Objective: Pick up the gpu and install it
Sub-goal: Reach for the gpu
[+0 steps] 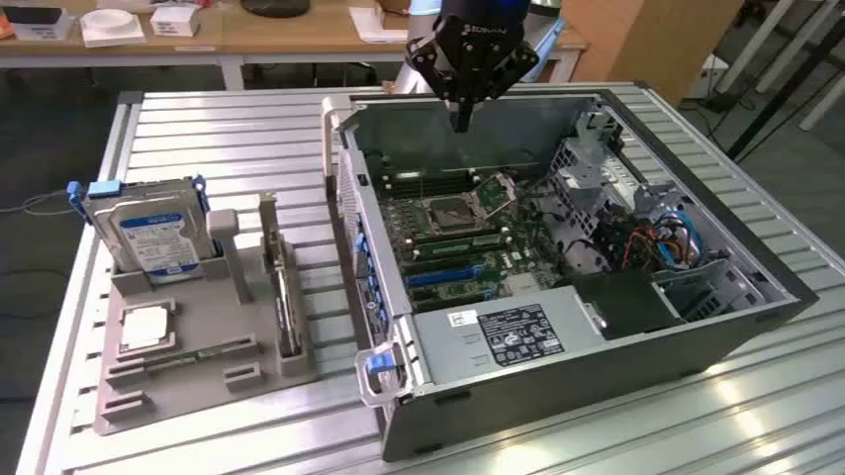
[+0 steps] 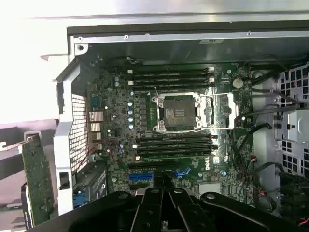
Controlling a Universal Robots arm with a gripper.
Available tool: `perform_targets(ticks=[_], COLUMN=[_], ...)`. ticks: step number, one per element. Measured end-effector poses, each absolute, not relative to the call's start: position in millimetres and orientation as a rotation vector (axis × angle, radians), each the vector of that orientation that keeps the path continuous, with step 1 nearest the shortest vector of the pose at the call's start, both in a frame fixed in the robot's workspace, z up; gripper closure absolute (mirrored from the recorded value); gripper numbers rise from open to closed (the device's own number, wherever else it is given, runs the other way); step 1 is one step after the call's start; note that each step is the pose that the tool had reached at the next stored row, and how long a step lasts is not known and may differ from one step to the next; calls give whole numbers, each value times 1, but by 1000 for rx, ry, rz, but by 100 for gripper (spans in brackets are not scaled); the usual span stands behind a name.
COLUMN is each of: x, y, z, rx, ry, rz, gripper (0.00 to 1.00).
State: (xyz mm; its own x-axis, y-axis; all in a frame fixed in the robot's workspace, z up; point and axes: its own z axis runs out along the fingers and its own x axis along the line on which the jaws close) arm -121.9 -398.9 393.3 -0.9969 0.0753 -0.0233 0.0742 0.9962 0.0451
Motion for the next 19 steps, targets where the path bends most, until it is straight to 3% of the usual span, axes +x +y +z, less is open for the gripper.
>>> perform_targets(ticks=[19], x=[-130], y=[-401], z=[393], rx=[117], ry=[3114], rz=[69], gripper=[90])
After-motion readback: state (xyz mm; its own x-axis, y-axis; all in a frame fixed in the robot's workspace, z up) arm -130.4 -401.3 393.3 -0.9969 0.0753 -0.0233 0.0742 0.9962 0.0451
